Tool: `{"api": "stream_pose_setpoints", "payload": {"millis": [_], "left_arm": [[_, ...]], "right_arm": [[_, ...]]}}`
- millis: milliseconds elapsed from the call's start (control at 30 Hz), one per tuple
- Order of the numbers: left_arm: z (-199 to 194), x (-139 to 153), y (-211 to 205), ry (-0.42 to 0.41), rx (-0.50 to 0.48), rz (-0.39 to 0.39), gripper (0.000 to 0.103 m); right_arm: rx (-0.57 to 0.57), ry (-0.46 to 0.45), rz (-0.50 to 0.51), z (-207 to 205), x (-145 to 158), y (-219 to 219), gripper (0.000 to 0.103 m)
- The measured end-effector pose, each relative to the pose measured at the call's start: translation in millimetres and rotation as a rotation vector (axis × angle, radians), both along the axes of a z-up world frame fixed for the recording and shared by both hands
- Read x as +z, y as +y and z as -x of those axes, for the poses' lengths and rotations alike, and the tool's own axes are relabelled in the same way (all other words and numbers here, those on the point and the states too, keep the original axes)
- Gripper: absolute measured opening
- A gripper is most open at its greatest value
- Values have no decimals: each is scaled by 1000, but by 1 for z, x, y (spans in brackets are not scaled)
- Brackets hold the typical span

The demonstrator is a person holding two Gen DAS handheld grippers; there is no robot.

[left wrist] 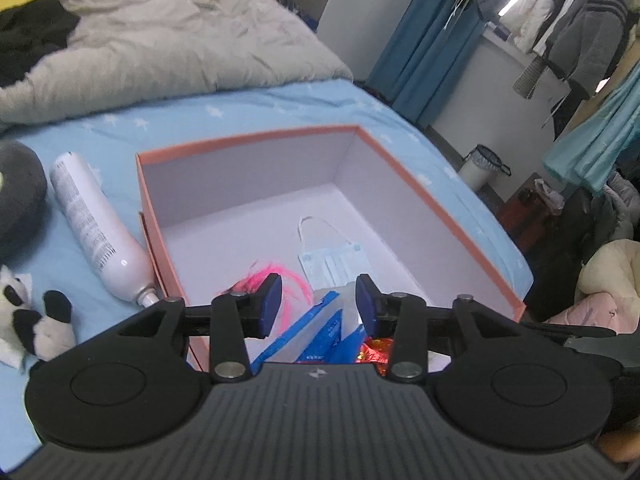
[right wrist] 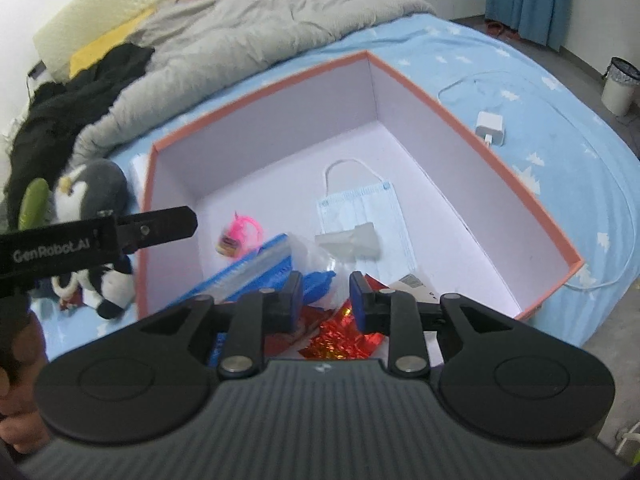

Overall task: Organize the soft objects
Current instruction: 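Lower the doll and wrapper into the pink box and open both grippers, then withdraw both open grippers from the pink box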

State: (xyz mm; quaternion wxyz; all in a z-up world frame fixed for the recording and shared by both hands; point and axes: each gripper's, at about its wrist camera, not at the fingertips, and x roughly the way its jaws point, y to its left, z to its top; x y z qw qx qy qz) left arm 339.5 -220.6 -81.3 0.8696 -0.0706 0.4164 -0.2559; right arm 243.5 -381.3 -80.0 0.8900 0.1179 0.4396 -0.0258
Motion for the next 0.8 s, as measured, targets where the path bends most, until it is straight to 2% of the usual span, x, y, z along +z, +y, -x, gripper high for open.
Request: {"api": "stream_pose_setpoints", "payload": {"millis": [167, 533, 800], "left_arm": [[29, 26, 16, -51, 21, 12, 47], [122, 81, 73, -181, 75, 40, 47], [190, 106, 113, -263, 116, 56, 47]], "right_arm": [[9, -64, 12, 20, 23, 8, 29], [57, -183, 19, 82, 69, 51, 29], [107, -275, 39, 124, 99, 84, 29]]}}
